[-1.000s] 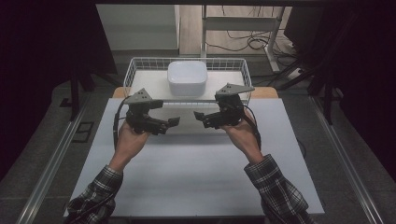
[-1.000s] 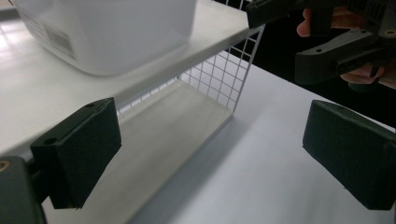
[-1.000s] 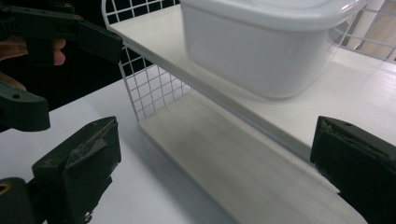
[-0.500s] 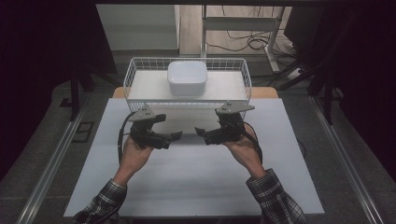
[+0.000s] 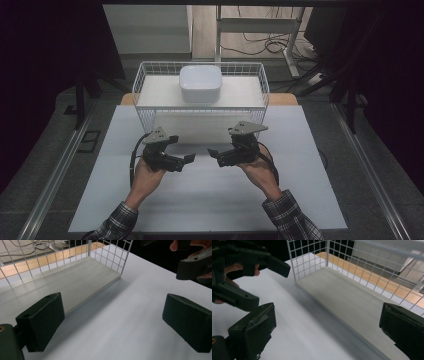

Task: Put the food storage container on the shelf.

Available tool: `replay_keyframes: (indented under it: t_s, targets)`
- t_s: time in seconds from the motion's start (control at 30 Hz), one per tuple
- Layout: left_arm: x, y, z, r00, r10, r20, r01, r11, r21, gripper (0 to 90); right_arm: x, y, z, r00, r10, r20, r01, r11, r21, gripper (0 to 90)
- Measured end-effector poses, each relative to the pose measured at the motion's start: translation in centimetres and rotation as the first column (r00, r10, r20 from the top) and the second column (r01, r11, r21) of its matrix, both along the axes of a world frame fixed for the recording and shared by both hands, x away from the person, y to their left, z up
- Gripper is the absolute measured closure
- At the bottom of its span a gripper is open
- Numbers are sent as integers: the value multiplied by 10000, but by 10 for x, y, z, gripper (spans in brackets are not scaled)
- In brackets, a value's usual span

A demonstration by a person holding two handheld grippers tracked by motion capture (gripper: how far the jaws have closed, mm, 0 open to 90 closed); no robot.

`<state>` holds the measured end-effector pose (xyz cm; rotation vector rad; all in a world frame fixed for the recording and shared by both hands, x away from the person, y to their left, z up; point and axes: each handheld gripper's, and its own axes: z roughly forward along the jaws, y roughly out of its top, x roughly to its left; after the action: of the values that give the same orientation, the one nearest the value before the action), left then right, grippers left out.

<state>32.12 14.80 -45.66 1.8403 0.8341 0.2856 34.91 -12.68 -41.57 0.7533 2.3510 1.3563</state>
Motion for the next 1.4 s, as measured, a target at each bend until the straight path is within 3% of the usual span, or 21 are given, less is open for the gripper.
replay_keyframes:
  t_s: [0.1, 0.3, 0.53, 0.8, 1.1, 1.4]
  targets:
    - [-4, 3, -5, 10000, -30, -92, 29, 10000, -45, 38, -4, -2, -9, 10000, 16, 77, -14, 9994, -349, 6]
    - [-10, 6, -8, 10000, 80, -13, -80, 9998, 202, 55, -9, -13, -18, 9999, -123, -43, 121, 9989, -443, 5]
    - [-17, 11, -11, 9999, 144, -27, -144, 9999, 57, 54, -15, -26, -21, 9993, -303, -231, 296, 9991, -289, 6]
    - [-28, 13, -20, 9998, 97, -172, -92, 9996, 282, 52, -23, -33, -22, 9986, -421, -324, 418, 9991, -106, 5]
    - [-37, 10, -31, 9994, -24, -345, 37, 9993, 373, 51, -34, -39, -38, 9978, -490, -444, 475, 9983, -345, 6]
    - [-45, 7, -40, 9988, -146, -469, 178, 9976, 670, 52, -41, -44, -45, 9980, -494, -383, 477, 9978, -460, 6]
